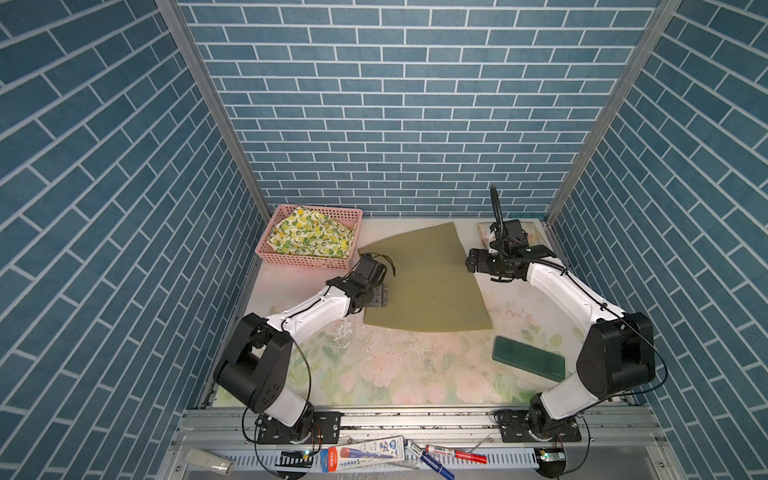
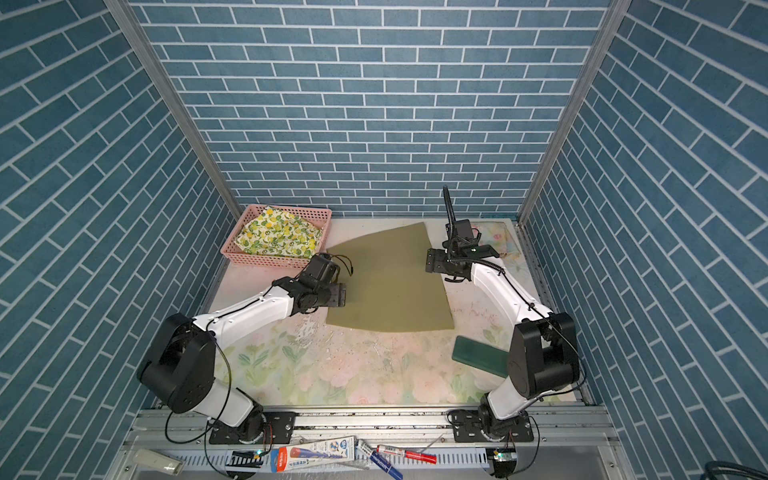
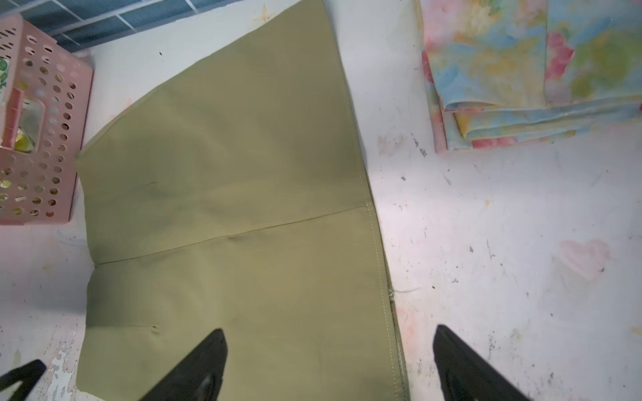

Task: Fold and stack the skirts

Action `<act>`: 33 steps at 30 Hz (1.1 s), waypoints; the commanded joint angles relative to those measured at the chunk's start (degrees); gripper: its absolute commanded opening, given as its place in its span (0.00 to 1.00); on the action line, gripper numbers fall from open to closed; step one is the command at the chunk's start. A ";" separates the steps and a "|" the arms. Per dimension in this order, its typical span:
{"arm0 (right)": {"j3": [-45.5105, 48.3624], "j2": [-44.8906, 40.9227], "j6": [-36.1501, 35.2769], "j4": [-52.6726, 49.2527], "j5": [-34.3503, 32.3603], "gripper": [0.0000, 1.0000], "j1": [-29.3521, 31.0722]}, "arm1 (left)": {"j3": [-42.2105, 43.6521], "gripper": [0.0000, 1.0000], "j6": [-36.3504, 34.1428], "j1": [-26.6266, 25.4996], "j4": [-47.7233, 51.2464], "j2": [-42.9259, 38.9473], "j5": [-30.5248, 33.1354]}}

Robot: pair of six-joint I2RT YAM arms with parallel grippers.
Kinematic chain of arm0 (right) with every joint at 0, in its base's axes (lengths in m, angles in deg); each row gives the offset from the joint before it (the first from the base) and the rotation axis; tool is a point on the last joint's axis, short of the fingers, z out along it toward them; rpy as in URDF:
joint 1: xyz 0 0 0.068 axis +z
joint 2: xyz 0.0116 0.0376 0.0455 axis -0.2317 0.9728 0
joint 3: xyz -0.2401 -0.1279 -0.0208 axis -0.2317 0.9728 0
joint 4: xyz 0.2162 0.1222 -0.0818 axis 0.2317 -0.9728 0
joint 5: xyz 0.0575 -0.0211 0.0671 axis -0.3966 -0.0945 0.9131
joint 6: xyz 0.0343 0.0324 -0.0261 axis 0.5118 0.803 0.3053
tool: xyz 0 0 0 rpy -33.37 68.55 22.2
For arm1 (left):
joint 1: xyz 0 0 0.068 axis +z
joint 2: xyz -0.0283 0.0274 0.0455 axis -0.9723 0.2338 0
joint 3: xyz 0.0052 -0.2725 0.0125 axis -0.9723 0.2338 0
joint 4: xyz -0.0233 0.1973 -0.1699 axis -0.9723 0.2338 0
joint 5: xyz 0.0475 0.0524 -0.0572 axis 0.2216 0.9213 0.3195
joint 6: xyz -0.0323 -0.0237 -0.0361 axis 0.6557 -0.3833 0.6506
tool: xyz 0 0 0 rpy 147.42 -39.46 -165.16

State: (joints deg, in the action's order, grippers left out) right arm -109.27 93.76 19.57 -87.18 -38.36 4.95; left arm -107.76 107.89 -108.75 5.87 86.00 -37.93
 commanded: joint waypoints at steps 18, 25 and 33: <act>17.27 2.10 7.16 8.56 2.35 0.75 -0.64 | 7.08 0.76 3.47 -3.59 -2.71 -0.40 1.54; 22.92 2.16 8.21 8.89 0.03 0.67 1.15 | 6.64 0.74 3.08 -3.61 -2.86 0.11 1.71; 25.26 3.06 9.81 11.85 1.52 0.00 2.62 | 6.34 0.73 2.81 -3.60 -3.37 0.66 1.29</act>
State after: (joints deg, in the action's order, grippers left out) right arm -85.03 96.21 27.88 -76.78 -36.81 7.22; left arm -101.25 111.08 -112.14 2.83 86.75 -37.26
